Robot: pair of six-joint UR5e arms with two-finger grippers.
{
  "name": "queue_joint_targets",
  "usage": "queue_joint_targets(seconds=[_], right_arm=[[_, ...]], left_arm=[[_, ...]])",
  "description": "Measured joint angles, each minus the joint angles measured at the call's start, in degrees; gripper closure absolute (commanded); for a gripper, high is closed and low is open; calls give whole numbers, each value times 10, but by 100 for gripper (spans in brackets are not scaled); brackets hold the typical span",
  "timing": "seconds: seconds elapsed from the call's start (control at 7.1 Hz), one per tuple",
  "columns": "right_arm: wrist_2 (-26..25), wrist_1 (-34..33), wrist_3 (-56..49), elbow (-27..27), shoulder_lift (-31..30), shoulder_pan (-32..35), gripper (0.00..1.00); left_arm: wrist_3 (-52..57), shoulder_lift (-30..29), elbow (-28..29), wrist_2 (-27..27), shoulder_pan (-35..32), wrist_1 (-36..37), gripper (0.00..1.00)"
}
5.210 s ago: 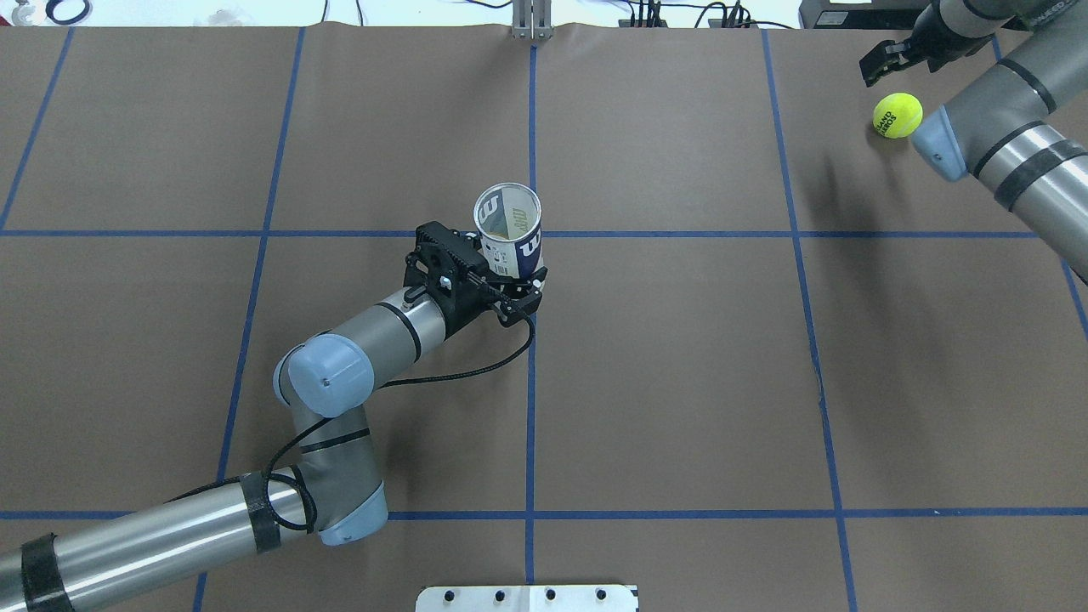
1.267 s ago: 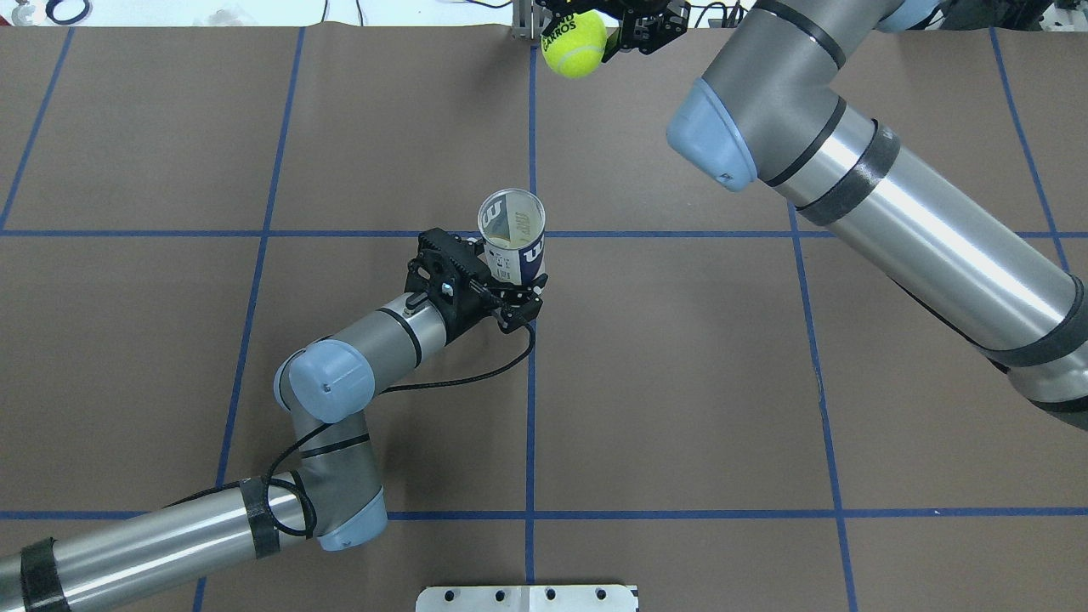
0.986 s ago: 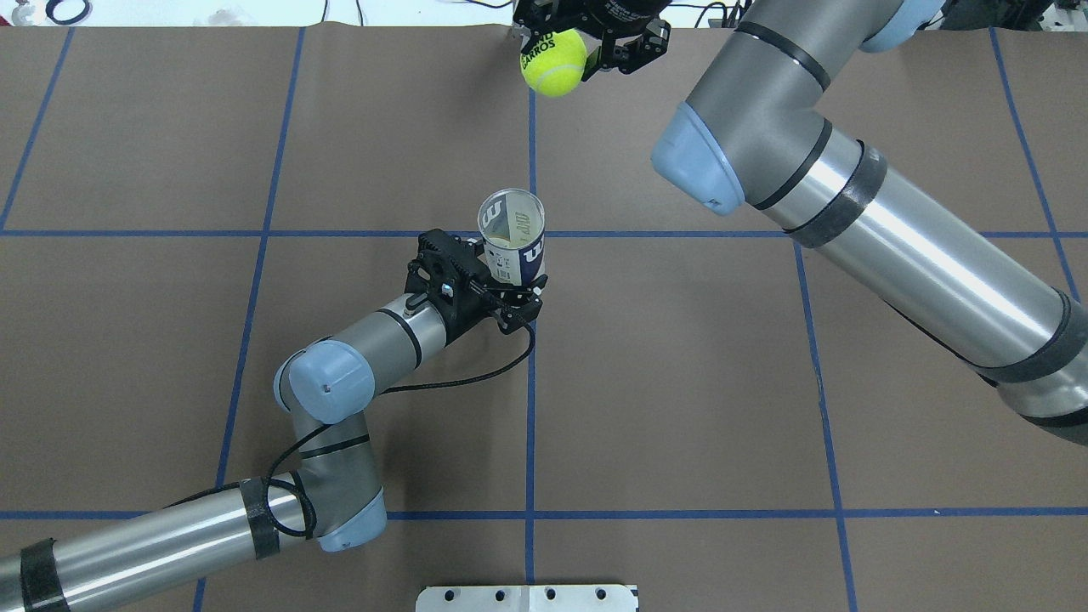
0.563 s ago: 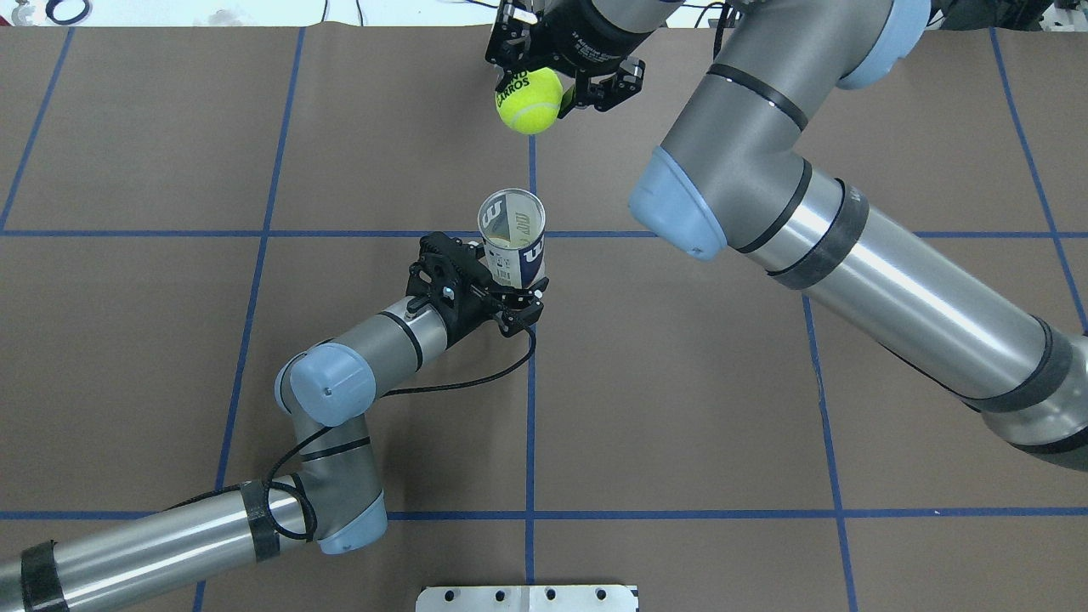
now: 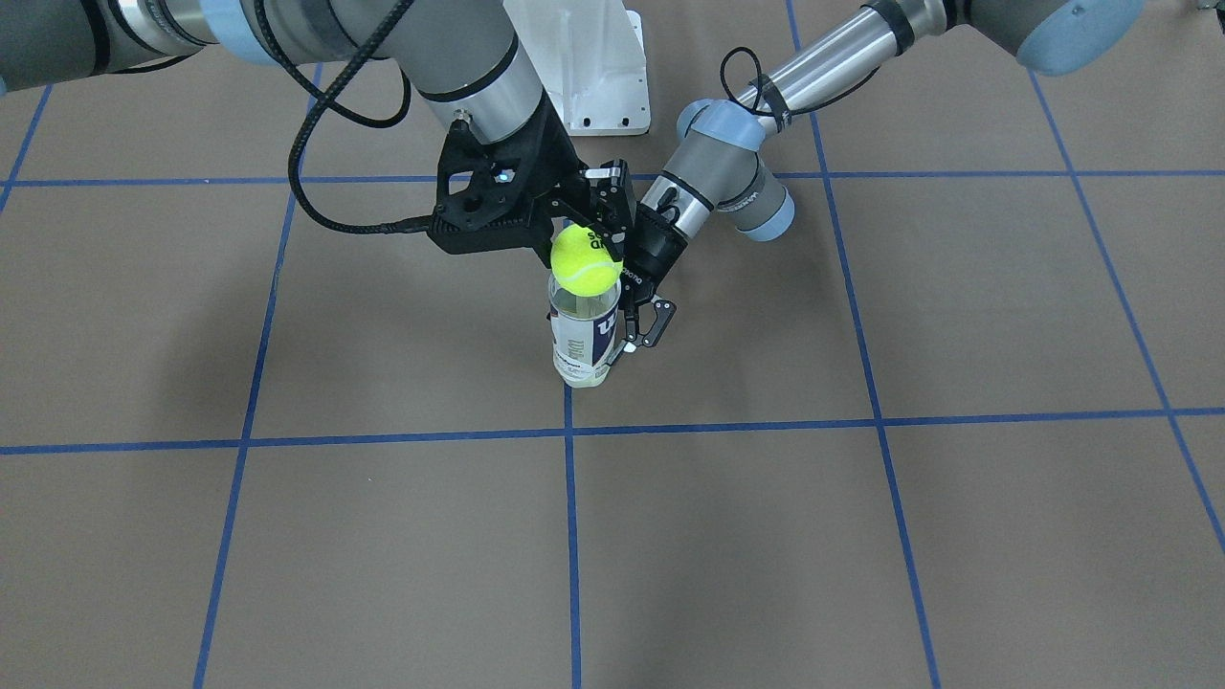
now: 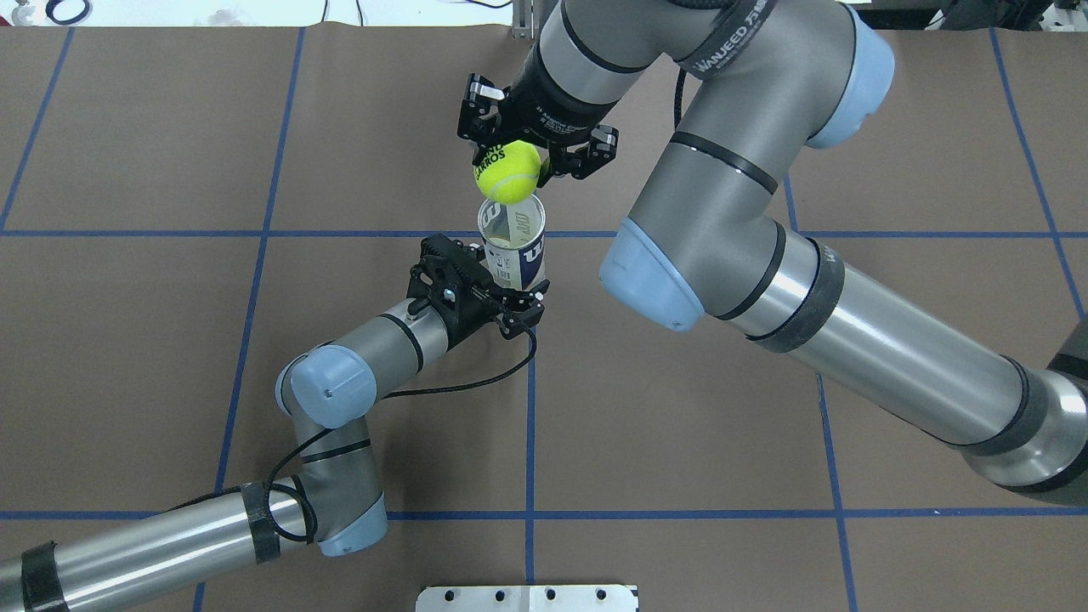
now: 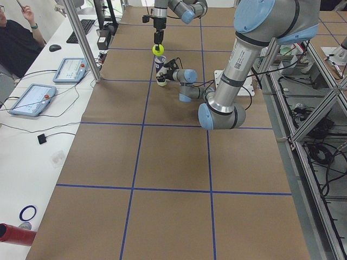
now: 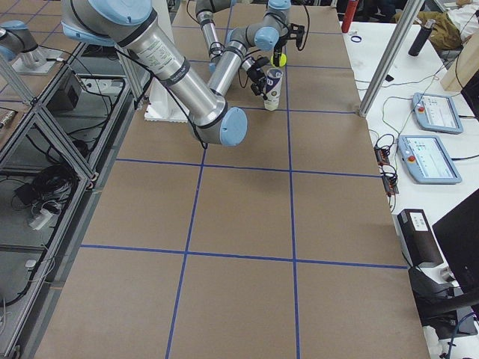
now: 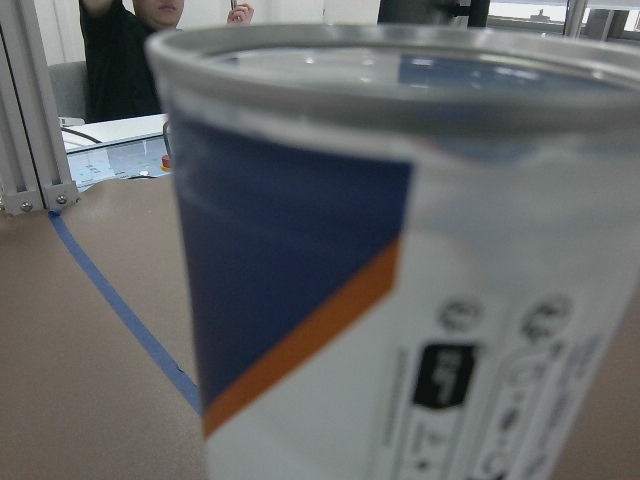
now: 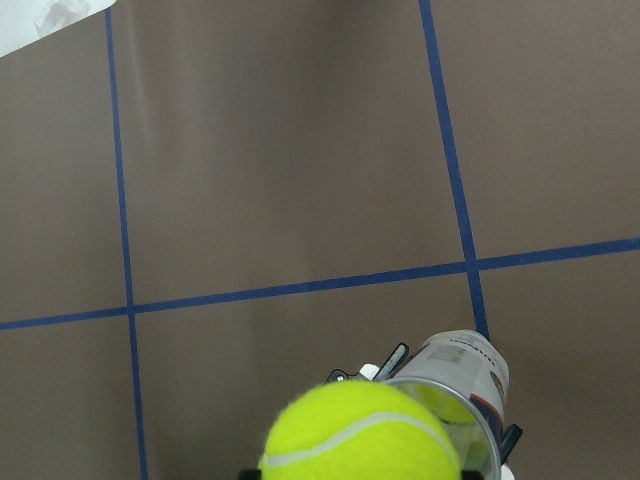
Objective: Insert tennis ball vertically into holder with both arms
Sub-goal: 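Lower the second ball into the can's mouth with the right gripper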
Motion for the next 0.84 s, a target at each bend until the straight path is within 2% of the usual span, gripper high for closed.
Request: queue_joint_targets(seconds=[0.28,0.42,0.56,0.7,0.84], right_arm=[[-1,-3,-1,-3,-1,-6,100],[-1,-3,-1,-4,-2,-6,73],[0,-3,-1,-5,-3,-6,23],[0,-3,-1,-5,-6,-6,1],[-1,-3,-1,-4,-7,-6,1]], left_arm=[[0,0,0,0,0,0,1],[0,0,0,0,1,0,1],[0,0,0,0,1,0,1],[0,0,0,0,1,0,1],[1,0,1,0,1,0,1]])
